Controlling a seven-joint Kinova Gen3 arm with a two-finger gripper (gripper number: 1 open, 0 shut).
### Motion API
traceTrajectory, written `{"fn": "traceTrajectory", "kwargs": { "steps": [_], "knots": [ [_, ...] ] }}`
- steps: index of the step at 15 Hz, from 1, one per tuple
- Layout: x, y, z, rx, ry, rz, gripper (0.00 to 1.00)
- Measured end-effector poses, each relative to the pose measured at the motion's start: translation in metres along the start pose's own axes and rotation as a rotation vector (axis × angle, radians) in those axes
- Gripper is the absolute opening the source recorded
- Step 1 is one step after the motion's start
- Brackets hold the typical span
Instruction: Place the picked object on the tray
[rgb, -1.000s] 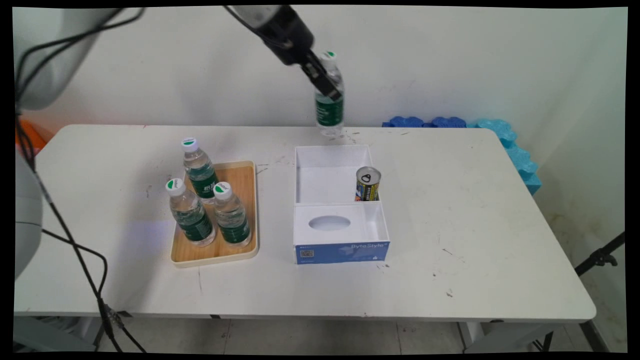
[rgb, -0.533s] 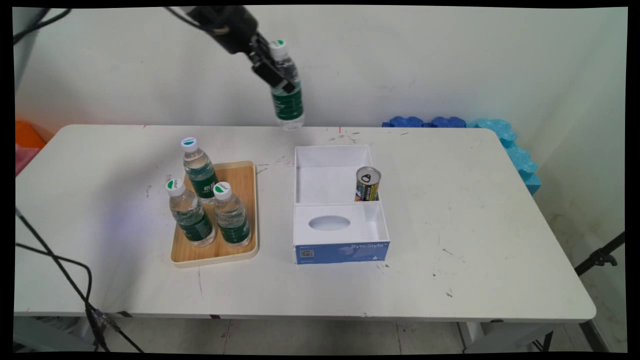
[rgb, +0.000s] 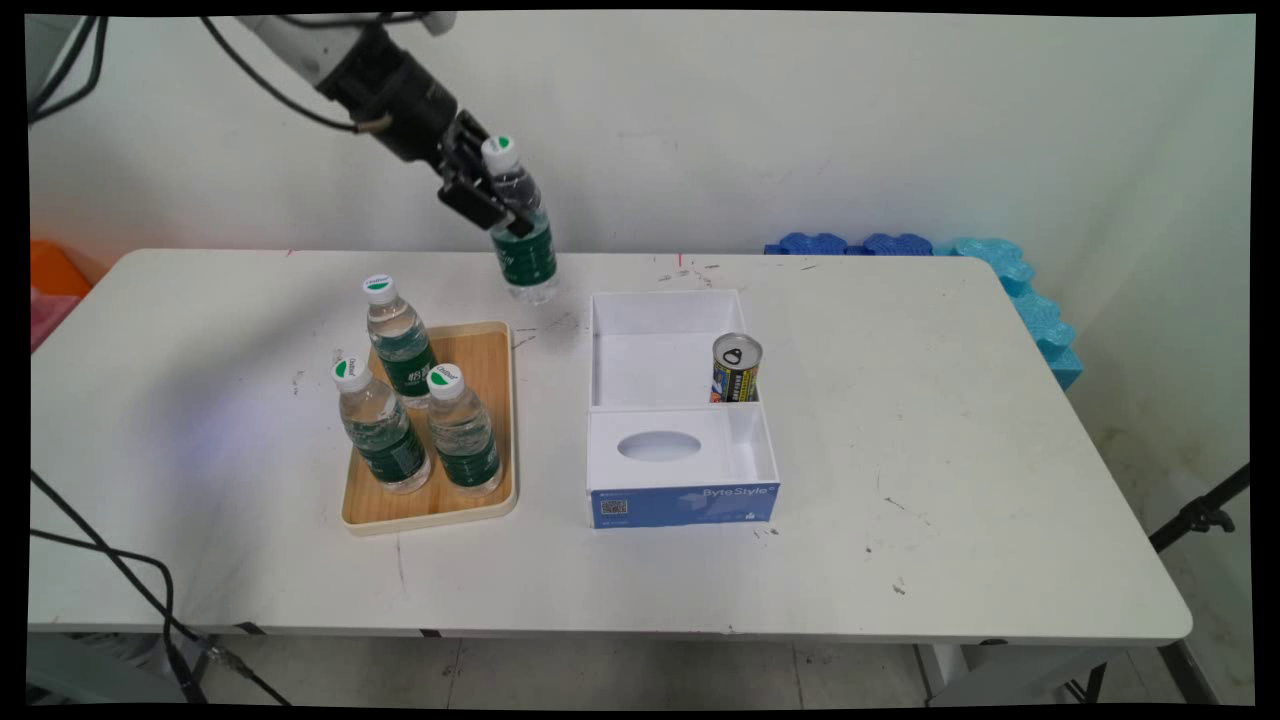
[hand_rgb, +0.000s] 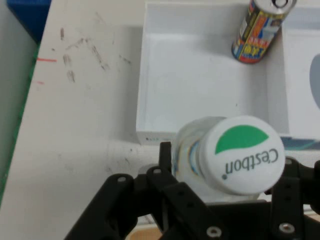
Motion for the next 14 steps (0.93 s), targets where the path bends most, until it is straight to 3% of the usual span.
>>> {"fn": "traceTrajectory", "kwargs": {
  "steps": [14],
  "knots": [
    [-0.081, 0.01, 0.044, -0.083, -0.072, 0.073, 0.0]
  ]
}}
